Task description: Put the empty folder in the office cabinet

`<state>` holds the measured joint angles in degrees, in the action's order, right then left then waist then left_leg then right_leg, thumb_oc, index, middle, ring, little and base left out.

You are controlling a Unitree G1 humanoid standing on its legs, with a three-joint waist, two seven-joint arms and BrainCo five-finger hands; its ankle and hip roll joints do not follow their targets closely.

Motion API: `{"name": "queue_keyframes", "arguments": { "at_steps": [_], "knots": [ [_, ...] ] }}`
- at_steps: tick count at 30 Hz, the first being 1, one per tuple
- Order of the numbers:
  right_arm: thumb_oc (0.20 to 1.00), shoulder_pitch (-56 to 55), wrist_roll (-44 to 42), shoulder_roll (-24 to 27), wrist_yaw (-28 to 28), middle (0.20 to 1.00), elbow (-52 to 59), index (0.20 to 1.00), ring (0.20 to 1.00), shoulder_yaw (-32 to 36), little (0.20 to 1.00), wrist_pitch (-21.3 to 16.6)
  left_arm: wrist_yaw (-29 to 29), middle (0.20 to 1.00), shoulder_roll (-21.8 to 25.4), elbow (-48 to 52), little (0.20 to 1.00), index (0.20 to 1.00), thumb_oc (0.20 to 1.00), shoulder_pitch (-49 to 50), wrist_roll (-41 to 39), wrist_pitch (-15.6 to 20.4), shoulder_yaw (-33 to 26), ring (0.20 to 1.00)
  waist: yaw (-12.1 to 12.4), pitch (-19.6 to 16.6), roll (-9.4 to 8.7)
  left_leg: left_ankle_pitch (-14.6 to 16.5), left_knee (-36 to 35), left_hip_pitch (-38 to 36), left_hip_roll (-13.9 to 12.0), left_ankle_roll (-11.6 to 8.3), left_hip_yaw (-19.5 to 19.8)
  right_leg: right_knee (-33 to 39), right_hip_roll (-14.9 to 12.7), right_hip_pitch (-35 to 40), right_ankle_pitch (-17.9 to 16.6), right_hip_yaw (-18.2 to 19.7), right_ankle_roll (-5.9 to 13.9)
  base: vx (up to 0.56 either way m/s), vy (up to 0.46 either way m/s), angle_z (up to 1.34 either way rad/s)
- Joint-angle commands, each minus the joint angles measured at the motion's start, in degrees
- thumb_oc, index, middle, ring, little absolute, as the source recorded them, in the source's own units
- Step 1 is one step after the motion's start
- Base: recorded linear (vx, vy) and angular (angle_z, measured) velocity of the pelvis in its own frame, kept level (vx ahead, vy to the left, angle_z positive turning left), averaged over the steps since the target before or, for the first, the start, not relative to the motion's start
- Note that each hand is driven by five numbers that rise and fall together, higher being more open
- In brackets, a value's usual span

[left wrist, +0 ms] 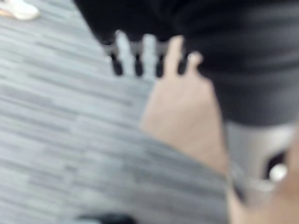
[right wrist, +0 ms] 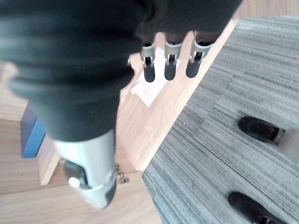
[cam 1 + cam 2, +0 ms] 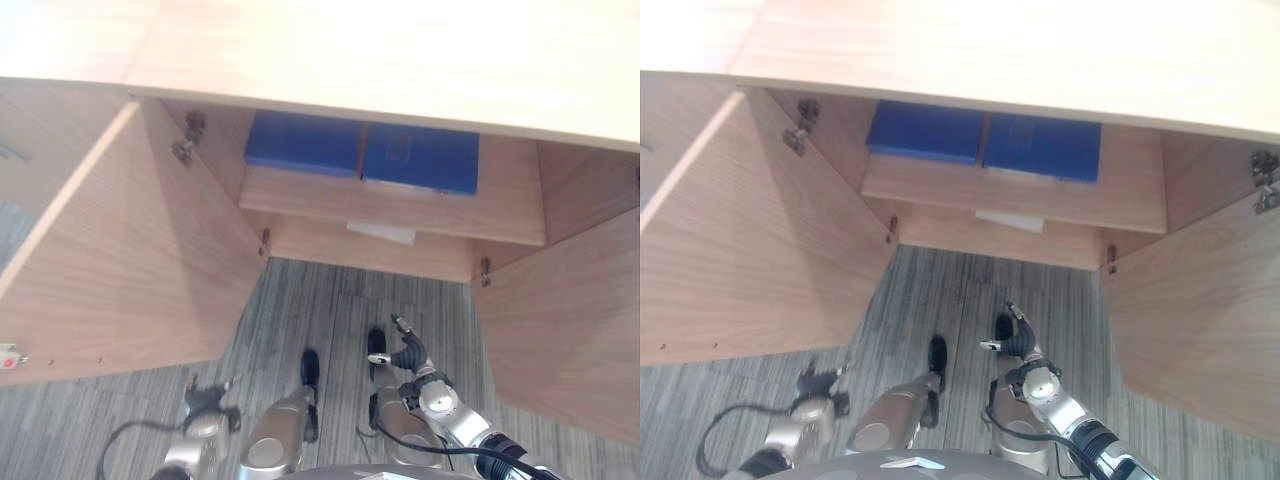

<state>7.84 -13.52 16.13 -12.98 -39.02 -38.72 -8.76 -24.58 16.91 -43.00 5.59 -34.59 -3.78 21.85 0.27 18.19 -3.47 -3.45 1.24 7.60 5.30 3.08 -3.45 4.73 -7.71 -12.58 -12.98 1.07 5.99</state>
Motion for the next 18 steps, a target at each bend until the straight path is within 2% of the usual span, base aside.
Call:
{"name": "queue_keyframes", "arguments": {
  "at_steps": [1,2,5,11,15,16,18],
  "knots": [
    [1.000,8.92,0.17,3.63,-0.10,1.000,0.74,1.000,1.000,-0.18,1.000,-3.18,-0.92,1.000,1.57,7.42,1.000,1.000,1.000,-1.56,2.07,0.34,0.30,1.000,1.62,2.92,4.16,6.40,-0.93,-3.25,-3.75,-2.65,0.72,0.27,0.43,-0.21,5.30,0.08,4.45,-0.03,0.024,-0.01],
    [1.000,7.82,-1.47,2.71,0.37,1.000,0.13,1.000,1.000,0.81,1.000,-3.90,-0.31,1.000,0.07,3.24,1.000,1.000,1.000,-0.52,3.10,0.39,-0.65,1.000,1.42,1.83,3.89,6.64,-1.11,-4.29,-3.40,-2.20,0.70,0.27,0.28,-0.01,4.97,0.21,4.87,0.00,0.000,0.00],
    [1.000,6.44,-4.40,1.55,2.44,1.000,-0.05,1.000,1.000,2.14,1.000,-4.54,-0.11,1.000,-1.08,-0.39,1.000,1.000,1.000,0.34,4.25,0.09,-1.45,1.000,0.91,0.42,3.55,6.77,-1.54,-5.59,-3.23,-1.79,0.60,0.27,0.40,0.25,4.62,0.55,5.20,-0.02,0.010,0.03],
    [1.000,4.08,-10.51,0.09,4.51,1.000,-1.02,1.000,1.000,5.66,1.000,-3.51,0.30,1.000,-1.31,-3.54,1.000,1.000,1.000,1.35,5.49,-0.79,-2.29,1.000,0.16,-1.87,2.76,7.36,-1.56,-7.74,-2.97,-1.13,0.56,0.27,0.59,1.17,3.87,0.90,5.47,0.00,0.000,0.00],
    [1.000,3.78,-16.45,1.35,2.80,1.000,-4.24,1.000,1.000,11.45,1.000,-2.67,1.75,1.000,-0.96,-5.49,1.000,1.000,1.000,1.59,7.41,-1.19,-3.62,1.000,-0.23,-3.43,2.10,7.71,-1.80,-9.25,-2.95,-0.89,0.29,0.27,1.04,2.04,3.81,0.94,5.38,-0.02,-0.005,-0.03],
    [1.000,3.59,-20.96,2.48,1.91,1.000,-5.85,1.000,1.000,15.29,1.000,-3.08,2.09,1.000,-0.80,-6.06,1.000,1.000,1.000,1.66,7.99,-1.34,-4.42,1.000,-0.54,-4.07,1.75,7.91,-1.78,-9.80,-3.00,-0.84,0.10,0.27,1.26,2.43,3.83,1.05,5.35,-0.08,-0.010,-0.06],
    [1.000,3.50,-24.56,4.52,1.13,1.000,-7.93,1.000,1.000,21.25,1.000,-3.95,2.36,1.000,-0.52,-6.35,1.000,1.000,1.000,1.57,8.48,-1.91,-5.63,1.000,-1.06,-4.67,1.28,8.30,-1.28,-10.46,-3.12,-0.84,-0.18,0.27,1.31,2.84,3.66,1.20,5.36,-0.09,-0.003,-0.04]
  ]
}}
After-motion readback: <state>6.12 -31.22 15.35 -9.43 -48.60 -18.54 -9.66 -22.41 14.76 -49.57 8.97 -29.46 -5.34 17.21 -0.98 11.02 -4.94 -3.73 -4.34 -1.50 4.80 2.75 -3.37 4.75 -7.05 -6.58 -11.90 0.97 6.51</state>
